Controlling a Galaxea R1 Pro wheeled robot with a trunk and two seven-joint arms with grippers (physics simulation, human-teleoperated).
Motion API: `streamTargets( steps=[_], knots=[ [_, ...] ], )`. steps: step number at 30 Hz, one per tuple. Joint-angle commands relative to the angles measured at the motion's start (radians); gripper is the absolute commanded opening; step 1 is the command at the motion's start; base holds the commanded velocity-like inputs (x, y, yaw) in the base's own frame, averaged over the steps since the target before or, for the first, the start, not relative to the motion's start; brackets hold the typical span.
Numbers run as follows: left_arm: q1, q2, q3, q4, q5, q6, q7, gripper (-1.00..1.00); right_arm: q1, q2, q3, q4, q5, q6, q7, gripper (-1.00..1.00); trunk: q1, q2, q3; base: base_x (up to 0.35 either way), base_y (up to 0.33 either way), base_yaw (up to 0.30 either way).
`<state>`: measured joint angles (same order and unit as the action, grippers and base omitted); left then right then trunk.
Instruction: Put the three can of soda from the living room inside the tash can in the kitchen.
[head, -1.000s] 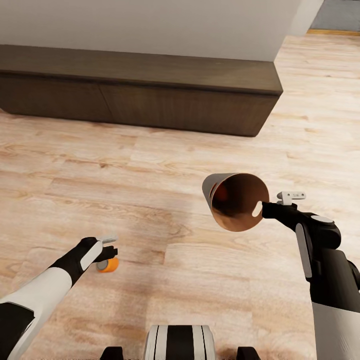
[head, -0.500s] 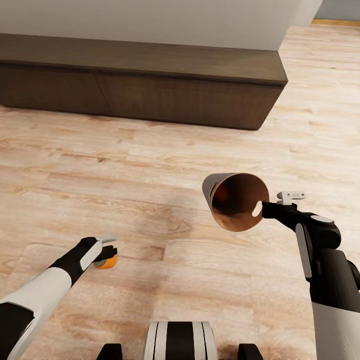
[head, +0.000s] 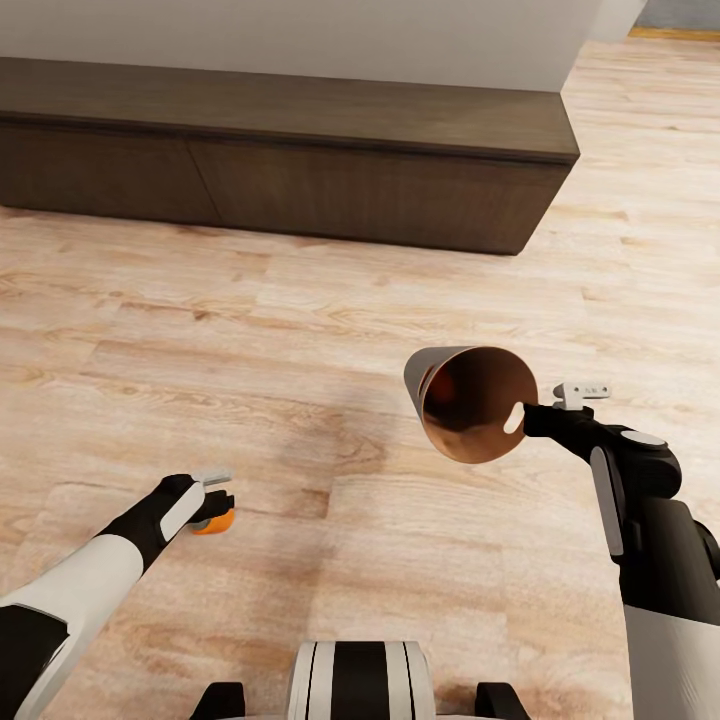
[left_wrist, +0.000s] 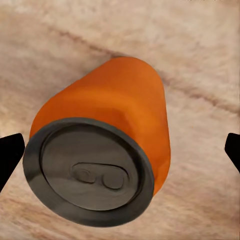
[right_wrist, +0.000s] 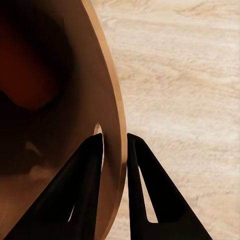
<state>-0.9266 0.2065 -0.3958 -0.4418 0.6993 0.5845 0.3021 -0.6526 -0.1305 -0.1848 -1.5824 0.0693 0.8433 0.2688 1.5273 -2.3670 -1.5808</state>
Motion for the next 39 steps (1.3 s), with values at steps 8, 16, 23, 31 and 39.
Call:
streamTargets(
  steps=[8, 16, 23, 31, 39],
  knots=[
    [0.0, -0.001, 0.0, 0.0, 0.0, -0.002, 0.0, -1.0, 0.001, 0.0, 0.001, 0.0, -0.019, 0.001, 0.006, -1.0, 0.0, 0.0, 0.0, 0.0, 0.0, 0.0],
    [0.0, -0.001, 0.0, -0.001, 0.0, -0.001, 0.0, -1.0, 0.001, 0.0, 0.003, 0.001, -0.019, 0.0, 0.006, -1.0, 0.0, 0.0, 0.0, 0.0, 0.0, 0.0],
    [0.0, -0.001, 0.0, 0.0, 0.0, 0.0, 0.0, -1.0, 0.001, 0.0, 0.013, 0.001, -0.019, 0.0, 0.006, -1.0, -0.023, 0.042, 0.019, 0.0, 0.0, 0.0],
    [0.0, -0.001, 0.0, 0.0, 0.0, 0.0, 0.0, -1.0, 0.001, 0.0, 0.015, 0.001, -0.019, -0.001, 0.006, -1.0, -0.054, 0.098, 0.044, 0.0, 0.0, 0.0],
    [0.001, -0.003, 0.0, -0.001, 0.0, 0.001, -0.001, -1.0, 0.003, 0.001, 0.016, 0.001, -0.019, -0.001, 0.006, -1.0, -0.084, 0.154, 0.069, 0.0, 0.0, 0.0]
  ],
)
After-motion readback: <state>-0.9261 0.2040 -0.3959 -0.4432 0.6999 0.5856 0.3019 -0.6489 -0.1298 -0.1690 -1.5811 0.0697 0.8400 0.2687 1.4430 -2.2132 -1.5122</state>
